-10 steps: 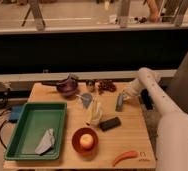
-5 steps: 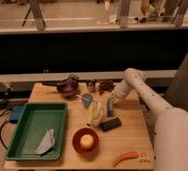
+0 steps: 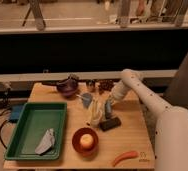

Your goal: Wipe table surface with sponge

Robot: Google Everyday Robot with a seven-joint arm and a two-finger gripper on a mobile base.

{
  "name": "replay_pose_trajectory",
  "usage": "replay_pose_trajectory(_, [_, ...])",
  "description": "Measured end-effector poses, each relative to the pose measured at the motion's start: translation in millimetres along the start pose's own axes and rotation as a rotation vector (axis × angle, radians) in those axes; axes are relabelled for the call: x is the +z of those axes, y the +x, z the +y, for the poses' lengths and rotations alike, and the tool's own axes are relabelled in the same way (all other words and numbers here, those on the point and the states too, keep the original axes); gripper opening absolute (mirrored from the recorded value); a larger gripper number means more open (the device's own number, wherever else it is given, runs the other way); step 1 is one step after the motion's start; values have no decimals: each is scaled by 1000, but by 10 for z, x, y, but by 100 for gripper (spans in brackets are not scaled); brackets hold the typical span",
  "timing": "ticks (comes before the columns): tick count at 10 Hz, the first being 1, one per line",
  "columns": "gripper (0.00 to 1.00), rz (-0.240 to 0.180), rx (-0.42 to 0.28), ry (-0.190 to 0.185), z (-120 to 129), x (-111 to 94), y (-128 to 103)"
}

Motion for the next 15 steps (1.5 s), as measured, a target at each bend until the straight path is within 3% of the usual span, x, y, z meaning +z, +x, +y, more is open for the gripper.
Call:
replay_pose_trajectory(2, [0,6,-3,-5,5,-41,-9])
replay_pose_trajectory(6, [0,53,23,16,157,-408,368])
replay_pose_trajectory(10, [0,92,51,28,287,-537,619])
replay_pose_trajectory(15, [0,135,102,71,515,-723,915])
